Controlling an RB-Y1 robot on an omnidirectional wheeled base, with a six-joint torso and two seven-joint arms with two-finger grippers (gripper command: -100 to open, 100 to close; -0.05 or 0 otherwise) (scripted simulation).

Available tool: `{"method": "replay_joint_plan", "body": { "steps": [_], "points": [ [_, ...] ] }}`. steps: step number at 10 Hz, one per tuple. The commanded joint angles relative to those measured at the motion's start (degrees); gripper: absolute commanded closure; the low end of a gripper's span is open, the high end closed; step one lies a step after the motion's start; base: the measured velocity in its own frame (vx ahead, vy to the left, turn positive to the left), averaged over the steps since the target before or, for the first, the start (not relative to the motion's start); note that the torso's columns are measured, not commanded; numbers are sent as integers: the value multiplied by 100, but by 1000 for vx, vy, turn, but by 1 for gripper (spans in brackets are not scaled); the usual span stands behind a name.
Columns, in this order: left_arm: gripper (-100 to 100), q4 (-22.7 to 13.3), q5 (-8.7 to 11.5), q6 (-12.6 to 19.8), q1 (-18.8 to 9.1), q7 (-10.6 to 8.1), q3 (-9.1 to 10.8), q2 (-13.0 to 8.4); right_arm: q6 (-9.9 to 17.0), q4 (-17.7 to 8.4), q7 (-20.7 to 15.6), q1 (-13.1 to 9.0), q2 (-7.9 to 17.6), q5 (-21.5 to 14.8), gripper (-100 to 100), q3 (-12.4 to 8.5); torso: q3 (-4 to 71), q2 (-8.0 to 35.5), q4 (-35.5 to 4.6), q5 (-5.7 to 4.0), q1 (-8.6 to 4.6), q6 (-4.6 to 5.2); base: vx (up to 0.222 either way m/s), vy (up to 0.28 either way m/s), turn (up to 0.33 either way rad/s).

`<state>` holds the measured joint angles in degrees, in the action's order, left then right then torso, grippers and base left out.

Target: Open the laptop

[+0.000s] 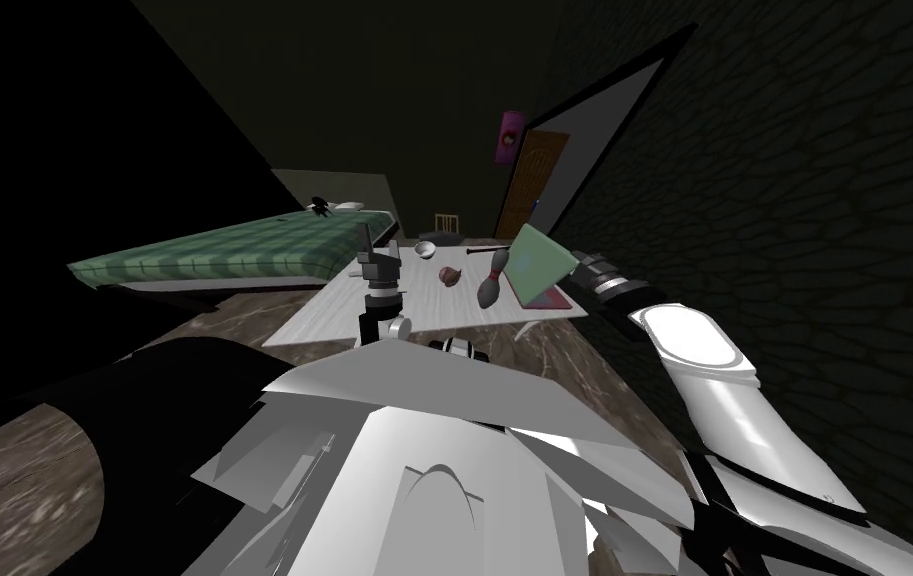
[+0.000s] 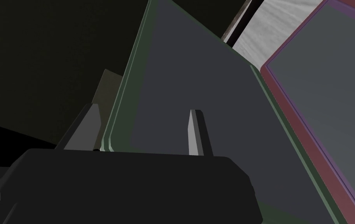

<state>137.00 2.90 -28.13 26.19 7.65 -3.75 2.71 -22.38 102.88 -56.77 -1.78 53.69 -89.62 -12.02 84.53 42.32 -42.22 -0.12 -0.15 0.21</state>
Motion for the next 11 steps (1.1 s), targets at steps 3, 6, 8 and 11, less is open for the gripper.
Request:
{"method": "replay_joint_plan", "body": {
  "steps": [3, 6, 8, 11],
  "points": [
    [0, 0, 0, 0, -1, 0, 0, 0, 178, 213, 93, 860, 51, 78, 100, -637, 6, -3, -6, 11, 11, -22, -43, -12, 219],
    [0, 0, 0, 0, -1, 0, 0, 0, 259, 310, 84, 1262, 69, 155, 100, -959, -2, 6, -7, 9, 16, -23, -21, -7, 152],
    [0, 0, 0, 0, 0, 0, 0, 0, 341, 407, 76, 1540, 87, 231, 100, -1221, -6, 9, -4, 6, 15, -3, -21, -1, 144],
    [0, 0, 0, 0, -1, 0, 0, 0, 422, 504, 67, 2126, 105, 308, 100, -1603, -5, 12, -13, 17, 25, -27, -44, -4, 222]
  ]
}}
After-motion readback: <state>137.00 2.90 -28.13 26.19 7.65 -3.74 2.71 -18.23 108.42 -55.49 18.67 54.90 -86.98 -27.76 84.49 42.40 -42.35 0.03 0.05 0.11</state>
